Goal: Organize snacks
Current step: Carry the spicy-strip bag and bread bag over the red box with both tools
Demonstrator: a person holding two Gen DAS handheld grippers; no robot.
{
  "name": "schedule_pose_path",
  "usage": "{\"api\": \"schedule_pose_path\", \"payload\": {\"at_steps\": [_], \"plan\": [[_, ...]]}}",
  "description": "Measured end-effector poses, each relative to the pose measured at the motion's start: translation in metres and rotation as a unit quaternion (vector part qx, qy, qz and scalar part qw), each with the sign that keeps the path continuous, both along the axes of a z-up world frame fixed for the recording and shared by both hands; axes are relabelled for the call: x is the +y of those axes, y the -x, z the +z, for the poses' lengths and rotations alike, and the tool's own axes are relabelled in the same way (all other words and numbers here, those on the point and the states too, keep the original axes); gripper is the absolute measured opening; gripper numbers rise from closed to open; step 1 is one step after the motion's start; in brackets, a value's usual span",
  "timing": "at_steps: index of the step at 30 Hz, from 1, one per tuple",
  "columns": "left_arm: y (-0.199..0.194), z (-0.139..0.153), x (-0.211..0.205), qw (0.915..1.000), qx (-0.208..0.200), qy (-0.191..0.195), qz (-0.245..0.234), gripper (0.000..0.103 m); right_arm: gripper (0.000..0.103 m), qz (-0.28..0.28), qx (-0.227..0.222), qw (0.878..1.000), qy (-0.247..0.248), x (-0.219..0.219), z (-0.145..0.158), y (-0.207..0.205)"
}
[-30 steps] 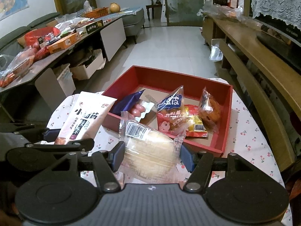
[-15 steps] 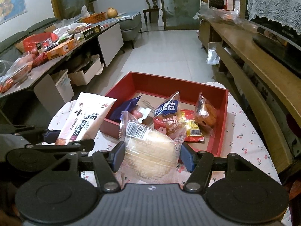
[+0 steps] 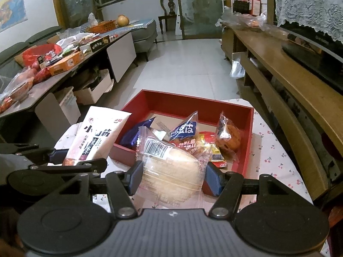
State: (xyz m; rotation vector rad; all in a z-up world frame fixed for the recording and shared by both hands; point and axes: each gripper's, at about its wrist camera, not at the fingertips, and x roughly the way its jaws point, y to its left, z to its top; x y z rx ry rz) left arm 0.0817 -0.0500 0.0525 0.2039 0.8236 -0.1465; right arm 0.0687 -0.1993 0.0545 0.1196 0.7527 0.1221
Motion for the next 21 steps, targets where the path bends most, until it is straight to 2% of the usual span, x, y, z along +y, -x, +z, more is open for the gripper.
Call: {"api": "schedule_pose_path", "payload": {"at_steps": [21], "plan": [[-0.018,0.006,-0.01,0.9999,-0.014,0.0,-0.006,0.048,0.068,-0.026,-0.012,1.0,-0.009,-0.009,0.005,-0.013]]}}
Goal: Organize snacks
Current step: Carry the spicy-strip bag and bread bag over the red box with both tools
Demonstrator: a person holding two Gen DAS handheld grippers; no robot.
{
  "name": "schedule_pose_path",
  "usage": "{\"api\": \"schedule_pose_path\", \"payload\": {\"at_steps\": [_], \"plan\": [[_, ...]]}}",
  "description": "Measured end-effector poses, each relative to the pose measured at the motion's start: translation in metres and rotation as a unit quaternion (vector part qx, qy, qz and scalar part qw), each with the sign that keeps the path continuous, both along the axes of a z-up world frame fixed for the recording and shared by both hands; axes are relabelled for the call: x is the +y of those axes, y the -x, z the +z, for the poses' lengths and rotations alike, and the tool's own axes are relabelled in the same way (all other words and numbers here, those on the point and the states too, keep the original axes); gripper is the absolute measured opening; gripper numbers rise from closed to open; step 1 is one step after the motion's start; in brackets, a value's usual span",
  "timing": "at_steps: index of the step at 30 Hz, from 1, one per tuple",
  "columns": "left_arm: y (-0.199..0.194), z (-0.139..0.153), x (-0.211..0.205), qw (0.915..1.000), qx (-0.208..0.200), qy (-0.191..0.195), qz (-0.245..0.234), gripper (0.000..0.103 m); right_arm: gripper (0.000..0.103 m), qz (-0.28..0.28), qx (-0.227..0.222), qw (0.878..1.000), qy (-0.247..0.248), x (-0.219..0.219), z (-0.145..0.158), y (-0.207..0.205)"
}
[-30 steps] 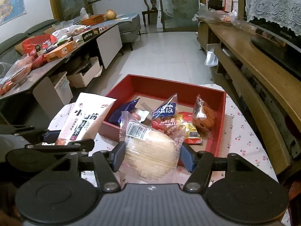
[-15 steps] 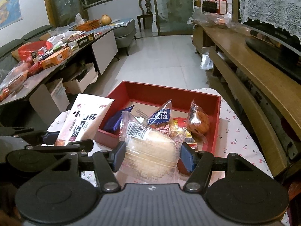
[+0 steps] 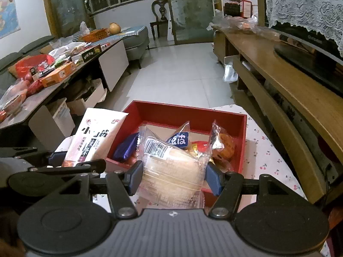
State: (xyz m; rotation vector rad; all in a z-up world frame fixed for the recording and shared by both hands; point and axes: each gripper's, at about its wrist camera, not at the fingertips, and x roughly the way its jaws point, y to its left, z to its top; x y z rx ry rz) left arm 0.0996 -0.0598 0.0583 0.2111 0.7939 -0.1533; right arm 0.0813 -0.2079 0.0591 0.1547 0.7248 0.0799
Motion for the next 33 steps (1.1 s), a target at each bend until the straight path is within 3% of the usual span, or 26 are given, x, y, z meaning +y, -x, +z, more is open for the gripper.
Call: {"api": "schedule_pose_path", "payload": {"at_steps": [33], "plan": [[-0.051,-0.012,-0.007,0.9998,0.007,0.01,0.018,0.048,0.068,-0.024,0.0,1.0,-0.009,-0.007,-0.013,-0.049]]}}
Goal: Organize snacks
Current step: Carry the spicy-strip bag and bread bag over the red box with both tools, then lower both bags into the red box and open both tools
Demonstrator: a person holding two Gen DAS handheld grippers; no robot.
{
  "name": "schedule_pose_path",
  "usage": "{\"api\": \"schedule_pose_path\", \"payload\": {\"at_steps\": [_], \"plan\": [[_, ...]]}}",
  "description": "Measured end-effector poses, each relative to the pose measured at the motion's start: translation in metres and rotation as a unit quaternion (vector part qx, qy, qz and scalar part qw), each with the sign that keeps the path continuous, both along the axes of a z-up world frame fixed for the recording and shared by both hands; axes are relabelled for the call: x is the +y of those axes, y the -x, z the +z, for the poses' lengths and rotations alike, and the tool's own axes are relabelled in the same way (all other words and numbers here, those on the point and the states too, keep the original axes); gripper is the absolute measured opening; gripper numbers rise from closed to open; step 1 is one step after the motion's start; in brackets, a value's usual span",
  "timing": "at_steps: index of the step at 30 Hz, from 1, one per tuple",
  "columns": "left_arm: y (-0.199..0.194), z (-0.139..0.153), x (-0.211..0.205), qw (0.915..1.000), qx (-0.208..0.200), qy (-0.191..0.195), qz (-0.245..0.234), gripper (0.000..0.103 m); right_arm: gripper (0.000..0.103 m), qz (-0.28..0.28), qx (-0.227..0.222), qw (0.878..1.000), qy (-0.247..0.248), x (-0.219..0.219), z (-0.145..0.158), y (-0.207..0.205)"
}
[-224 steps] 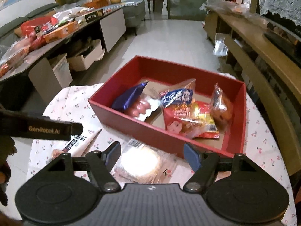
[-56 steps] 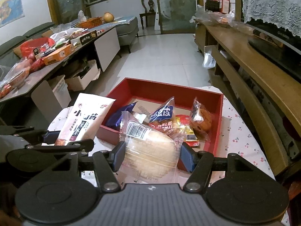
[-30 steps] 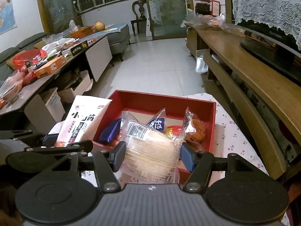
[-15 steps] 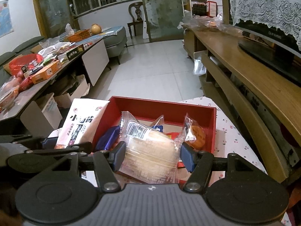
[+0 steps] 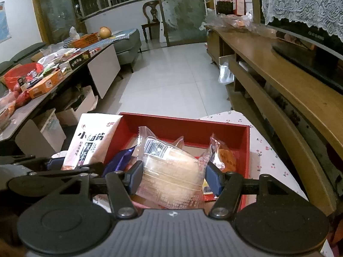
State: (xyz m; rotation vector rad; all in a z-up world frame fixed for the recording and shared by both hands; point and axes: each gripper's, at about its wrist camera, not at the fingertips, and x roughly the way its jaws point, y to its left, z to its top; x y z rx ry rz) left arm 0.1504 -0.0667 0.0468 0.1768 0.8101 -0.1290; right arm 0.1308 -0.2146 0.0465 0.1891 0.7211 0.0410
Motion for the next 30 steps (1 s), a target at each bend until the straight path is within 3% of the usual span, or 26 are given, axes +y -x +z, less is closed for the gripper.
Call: {"api": "schedule_pose_path", "payload": {"at_steps": [30], "plan": [[-0.043,-0.038,-0.003,0.9992,0.036,-0.01,0.017,0.05,0.069,0.001,0.035,0.999,0.014,-0.001,-0.041,-0.055]]}}
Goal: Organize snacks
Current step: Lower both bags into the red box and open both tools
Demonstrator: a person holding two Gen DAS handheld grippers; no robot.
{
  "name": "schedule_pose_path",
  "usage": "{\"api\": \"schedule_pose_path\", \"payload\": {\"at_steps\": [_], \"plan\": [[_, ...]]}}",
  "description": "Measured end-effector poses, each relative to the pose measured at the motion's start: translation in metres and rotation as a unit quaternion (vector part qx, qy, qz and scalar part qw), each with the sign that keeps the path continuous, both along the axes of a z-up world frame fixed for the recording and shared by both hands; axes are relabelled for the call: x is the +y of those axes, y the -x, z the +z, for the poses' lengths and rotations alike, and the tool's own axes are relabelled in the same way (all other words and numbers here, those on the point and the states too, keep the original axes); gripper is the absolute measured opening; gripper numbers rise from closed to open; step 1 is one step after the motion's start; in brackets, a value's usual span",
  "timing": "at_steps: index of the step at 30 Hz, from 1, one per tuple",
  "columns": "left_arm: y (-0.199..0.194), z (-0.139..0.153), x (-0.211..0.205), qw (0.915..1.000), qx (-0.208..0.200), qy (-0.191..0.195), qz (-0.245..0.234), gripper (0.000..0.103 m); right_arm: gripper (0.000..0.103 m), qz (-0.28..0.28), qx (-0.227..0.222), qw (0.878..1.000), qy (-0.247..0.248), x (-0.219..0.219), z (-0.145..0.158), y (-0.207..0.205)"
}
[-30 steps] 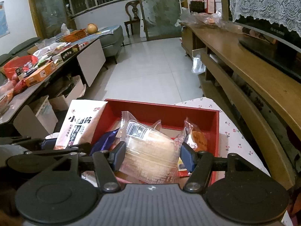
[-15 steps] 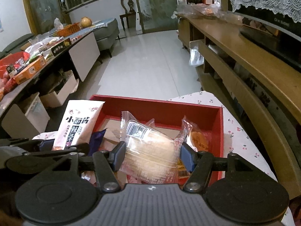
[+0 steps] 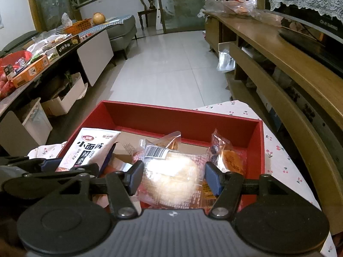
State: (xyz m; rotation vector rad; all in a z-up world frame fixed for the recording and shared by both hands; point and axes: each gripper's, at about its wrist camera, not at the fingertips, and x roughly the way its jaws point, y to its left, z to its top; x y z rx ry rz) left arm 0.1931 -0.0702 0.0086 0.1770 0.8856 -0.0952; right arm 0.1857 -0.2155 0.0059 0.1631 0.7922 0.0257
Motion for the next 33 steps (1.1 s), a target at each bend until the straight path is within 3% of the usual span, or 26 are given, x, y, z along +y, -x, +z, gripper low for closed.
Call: {"api": "schedule_pose_path", "payload": {"at_steps": [22,33], "plan": [[0.002,0.004,0.007,0.9999,-0.008,-0.004,0.012,0.067,0.07,0.002,-0.01,1.0,0.016,0.005,0.005,0.001],[0.004,0.01,0.009,0.9997,-0.016,-0.001,0.016,0.069,0.071,0.005,-0.021,1.0,0.018,0.007,0.012,0.004]]}}
